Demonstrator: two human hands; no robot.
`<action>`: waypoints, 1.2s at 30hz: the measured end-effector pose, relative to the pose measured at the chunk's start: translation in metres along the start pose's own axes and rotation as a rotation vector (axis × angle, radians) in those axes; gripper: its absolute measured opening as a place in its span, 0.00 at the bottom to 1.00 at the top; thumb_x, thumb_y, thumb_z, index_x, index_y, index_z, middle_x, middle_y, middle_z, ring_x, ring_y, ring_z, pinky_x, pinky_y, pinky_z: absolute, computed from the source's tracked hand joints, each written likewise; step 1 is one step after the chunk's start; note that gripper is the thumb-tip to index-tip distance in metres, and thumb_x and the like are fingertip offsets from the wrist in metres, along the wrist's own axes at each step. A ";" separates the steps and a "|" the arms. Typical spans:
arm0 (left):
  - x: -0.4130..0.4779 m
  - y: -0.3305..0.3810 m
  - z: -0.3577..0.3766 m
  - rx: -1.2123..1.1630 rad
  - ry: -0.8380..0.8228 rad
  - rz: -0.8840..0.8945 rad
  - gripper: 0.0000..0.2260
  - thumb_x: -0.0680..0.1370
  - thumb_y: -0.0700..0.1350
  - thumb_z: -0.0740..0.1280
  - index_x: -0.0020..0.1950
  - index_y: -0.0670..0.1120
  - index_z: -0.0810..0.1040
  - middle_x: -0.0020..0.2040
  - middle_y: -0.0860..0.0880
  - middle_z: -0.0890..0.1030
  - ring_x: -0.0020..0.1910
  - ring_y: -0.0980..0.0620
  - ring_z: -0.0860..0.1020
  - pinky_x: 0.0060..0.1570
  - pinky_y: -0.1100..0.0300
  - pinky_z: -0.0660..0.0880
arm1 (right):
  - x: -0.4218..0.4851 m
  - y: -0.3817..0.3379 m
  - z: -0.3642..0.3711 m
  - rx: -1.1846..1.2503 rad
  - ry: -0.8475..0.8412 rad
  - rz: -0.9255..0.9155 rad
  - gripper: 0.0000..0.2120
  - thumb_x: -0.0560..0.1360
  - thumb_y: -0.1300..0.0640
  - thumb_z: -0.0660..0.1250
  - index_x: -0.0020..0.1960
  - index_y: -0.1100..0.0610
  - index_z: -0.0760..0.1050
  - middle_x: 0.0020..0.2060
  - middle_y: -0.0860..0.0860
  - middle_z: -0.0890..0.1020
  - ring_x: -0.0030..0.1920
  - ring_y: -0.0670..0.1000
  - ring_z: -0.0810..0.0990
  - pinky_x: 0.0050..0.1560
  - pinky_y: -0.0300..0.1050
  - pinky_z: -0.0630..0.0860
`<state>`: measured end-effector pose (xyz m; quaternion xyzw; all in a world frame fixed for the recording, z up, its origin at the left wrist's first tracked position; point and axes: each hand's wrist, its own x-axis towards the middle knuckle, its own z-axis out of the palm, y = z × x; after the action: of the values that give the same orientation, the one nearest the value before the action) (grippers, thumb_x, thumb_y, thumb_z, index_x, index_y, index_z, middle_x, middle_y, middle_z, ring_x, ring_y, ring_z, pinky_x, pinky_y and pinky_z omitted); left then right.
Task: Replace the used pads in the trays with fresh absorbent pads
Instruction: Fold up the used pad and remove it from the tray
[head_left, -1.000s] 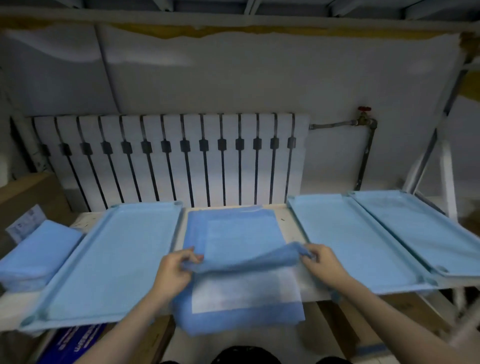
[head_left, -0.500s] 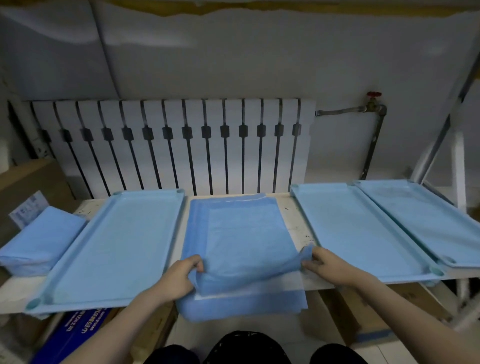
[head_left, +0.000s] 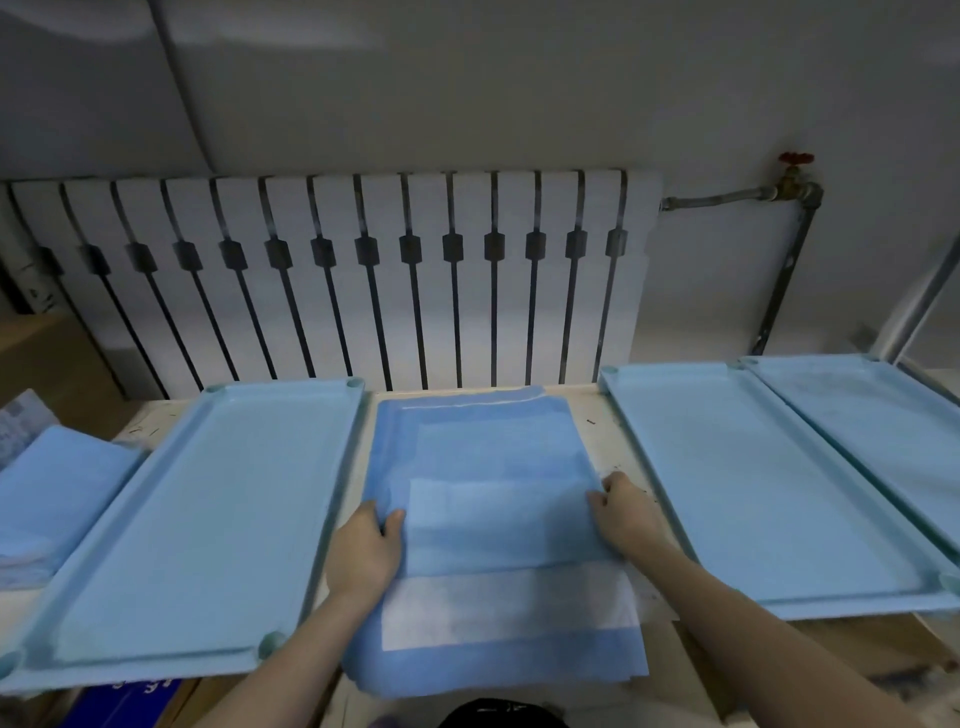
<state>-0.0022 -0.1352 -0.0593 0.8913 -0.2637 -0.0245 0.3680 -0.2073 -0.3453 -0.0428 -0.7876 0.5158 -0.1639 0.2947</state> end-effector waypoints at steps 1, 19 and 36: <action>0.000 -0.001 0.002 0.025 -0.006 0.004 0.14 0.78 0.48 0.64 0.37 0.42 0.67 0.42 0.35 0.79 0.44 0.36 0.78 0.40 0.49 0.72 | 0.000 0.004 0.004 -0.027 0.002 0.010 0.08 0.79 0.55 0.58 0.48 0.61 0.69 0.45 0.59 0.79 0.43 0.58 0.74 0.39 0.46 0.65; -0.001 0.032 0.023 0.495 0.015 0.495 0.16 0.69 0.51 0.66 0.53 0.43 0.77 0.49 0.42 0.78 0.46 0.40 0.79 0.44 0.51 0.75 | -0.004 -0.014 0.041 -0.229 0.197 -0.599 0.20 0.67 0.64 0.63 0.59 0.62 0.75 0.56 0.59 0.80 0.54 0.62 0.80 0.51 0.56 0.78; 0.012 0.035 0.034 0.602 -0.252 0.331 0.23 0.80 0.53 0.54 0.74 0.47 0.59 0.76 0.46 0.56 0.76 0.45 0.49 0.71 0.45 0.54 | 0.009 0.019 0.019 -0.527 -0.050 -0.373 0.28 0.79 0.45 0.44 0.76 0.56 0.54 0.76 0.51 0.56 0.77 0.51 0.52 0.72 0.55 0.54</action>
<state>-0.0158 -0.1831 -0.0590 0.8949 -0.4431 0.0043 0.0530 -0.2072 -0.3533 -0.0697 -0.9215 0.3798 -0.0564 0.0579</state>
